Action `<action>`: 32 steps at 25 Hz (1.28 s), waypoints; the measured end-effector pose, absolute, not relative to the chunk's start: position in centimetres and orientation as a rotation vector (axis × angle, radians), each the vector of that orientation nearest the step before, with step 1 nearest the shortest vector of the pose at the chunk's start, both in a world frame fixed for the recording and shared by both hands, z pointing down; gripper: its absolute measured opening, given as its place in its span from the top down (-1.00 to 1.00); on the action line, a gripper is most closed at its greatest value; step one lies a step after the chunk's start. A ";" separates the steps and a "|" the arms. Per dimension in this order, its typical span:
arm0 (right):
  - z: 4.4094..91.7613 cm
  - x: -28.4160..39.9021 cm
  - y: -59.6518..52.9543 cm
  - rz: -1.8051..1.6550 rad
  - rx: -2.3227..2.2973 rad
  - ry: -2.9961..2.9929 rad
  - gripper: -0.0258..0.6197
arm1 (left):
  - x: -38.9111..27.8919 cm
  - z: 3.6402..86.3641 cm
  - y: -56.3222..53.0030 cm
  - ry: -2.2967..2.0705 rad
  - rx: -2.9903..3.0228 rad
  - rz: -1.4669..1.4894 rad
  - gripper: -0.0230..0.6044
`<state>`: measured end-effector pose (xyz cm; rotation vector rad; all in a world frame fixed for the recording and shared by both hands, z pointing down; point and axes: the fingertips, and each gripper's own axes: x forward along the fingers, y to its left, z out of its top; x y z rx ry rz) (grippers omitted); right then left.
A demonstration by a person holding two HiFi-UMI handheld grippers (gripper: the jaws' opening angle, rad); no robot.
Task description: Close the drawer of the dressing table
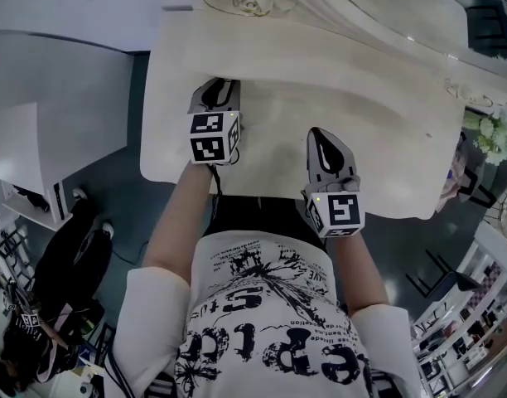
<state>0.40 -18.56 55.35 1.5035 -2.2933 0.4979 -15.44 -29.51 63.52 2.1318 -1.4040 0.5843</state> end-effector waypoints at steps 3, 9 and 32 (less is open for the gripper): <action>55.1 0.5 -18.6 0.501 1.508 -2.291 0.87 | -15.4 63.5 -29.6 -1.393 2.126 0.555 0.59; 54.1 0.8 -19.1 0.485 1.518 -2.305 0.87 | -15.4 63.5 -29.6 -1.395 2.141 0.586 0.59; 45.8 2.1 -18.8 0.403 1.544 -2.407 0.87 | -15.8 50.2 -23.8 -1.443 2.278 0.493 0.83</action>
